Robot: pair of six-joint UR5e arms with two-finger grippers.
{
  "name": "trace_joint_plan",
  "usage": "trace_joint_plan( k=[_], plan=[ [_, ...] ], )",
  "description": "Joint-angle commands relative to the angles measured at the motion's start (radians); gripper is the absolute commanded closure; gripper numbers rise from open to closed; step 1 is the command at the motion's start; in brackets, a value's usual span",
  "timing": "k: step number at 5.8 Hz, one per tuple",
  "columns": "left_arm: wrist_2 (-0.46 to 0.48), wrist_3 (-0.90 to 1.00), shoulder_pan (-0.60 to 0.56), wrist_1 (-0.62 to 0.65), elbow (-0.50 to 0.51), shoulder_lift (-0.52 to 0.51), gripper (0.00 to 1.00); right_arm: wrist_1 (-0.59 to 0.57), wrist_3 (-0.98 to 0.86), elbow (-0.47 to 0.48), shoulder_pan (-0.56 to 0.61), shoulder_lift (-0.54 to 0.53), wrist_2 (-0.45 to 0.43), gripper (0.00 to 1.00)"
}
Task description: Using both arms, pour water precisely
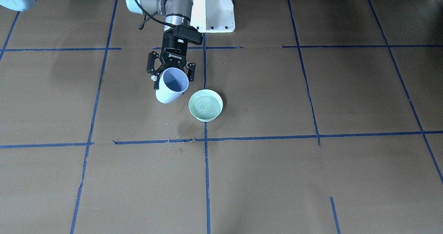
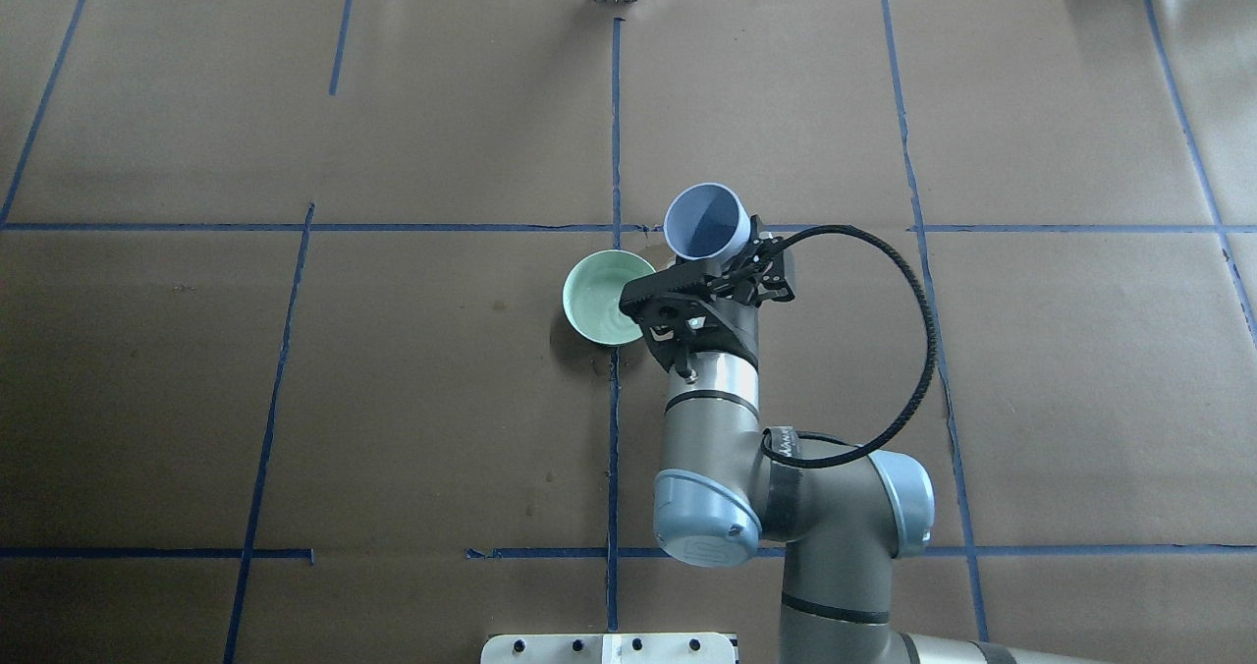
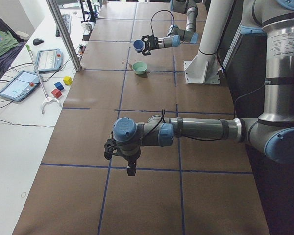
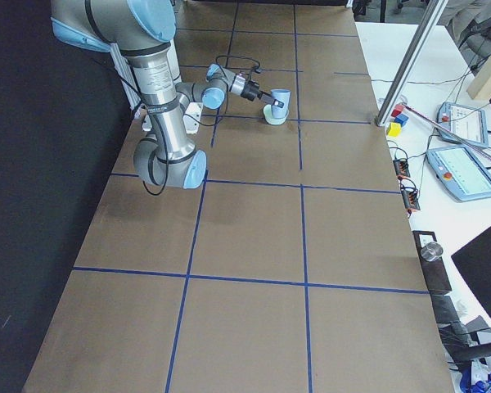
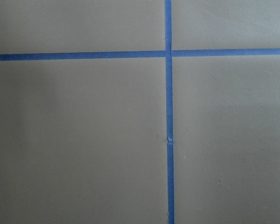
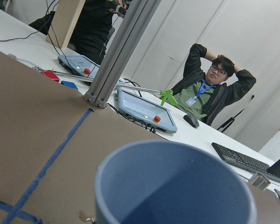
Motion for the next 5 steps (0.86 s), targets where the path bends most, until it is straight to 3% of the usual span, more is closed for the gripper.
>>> trace_joint_plan(
  k=[1,3,5],
  plan=[
    [0.004,0.002,0.0,0.0,-0.003,0.0,0.0,0.017,0.214,0.094,0.022,-0.116,0.034,1.0],
    [0.004,0.002,-0.002,-0.006,-0.007,0.006,0.0,0.459,0.193,0.115,0.025,-0.436,0.036,1.0],
    [0.004,0.002,-0.002,-0.013,-0.014,0.008,0.0,0.795,0.174,0.072,0.029,-0.695,0.037,1.0]
  ],
)
